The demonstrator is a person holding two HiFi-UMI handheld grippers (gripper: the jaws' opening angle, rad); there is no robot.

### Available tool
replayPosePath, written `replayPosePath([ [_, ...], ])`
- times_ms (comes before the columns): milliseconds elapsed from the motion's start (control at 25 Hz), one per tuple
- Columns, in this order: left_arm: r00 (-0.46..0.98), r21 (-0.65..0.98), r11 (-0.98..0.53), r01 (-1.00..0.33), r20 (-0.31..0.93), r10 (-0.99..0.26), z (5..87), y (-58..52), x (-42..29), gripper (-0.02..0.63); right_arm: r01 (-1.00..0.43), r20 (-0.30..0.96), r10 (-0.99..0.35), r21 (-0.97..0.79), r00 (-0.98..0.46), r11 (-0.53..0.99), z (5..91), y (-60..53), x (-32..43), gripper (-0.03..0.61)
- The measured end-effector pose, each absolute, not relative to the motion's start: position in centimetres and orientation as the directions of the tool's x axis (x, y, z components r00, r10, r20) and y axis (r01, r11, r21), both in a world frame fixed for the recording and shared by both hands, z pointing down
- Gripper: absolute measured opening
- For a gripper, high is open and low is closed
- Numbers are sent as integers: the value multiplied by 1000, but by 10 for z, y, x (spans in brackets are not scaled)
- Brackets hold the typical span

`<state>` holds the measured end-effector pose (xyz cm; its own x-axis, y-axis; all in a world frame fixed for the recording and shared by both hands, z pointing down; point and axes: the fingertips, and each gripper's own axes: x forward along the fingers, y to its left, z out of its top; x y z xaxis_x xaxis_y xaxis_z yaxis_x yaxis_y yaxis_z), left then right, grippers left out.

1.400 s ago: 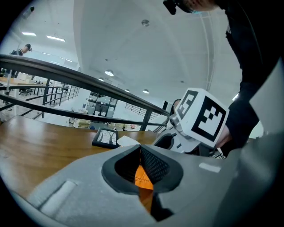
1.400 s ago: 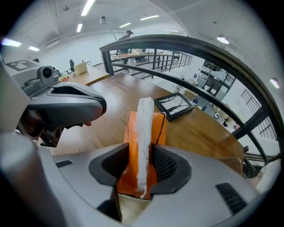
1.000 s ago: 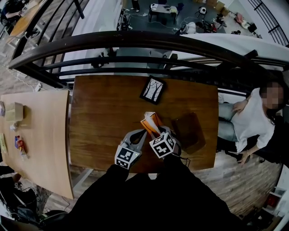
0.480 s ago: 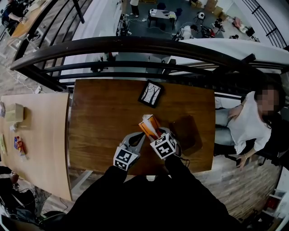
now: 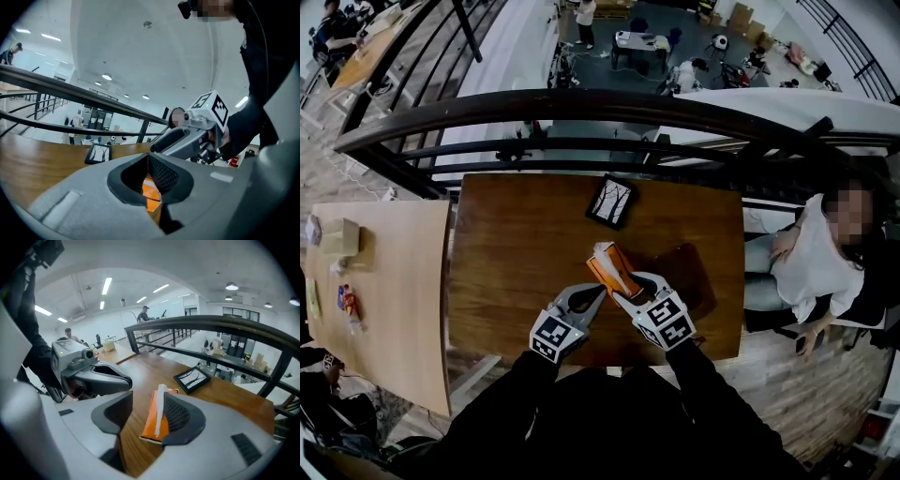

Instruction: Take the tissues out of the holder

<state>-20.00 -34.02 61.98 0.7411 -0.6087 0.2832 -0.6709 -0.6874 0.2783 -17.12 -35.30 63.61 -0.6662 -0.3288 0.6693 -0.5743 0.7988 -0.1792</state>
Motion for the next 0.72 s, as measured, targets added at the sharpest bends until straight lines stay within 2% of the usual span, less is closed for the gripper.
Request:
replayPosePath([
  [160,762,274,-711,-648,255,-596,588,-329,-189,9,-535,548,-363,-190,-753,823,600,-338,-161,198],
  [560,785,221,-754,-619,208,-583,520,-289,-152,9,-526,310,-448,-247,-839,814,528,-298,-124,17],
  [720,790,211,-761,-613,201,-580,503,-280,-139,8,-513,257,-459,-219,-851,830,503,-289,-108,5],
])
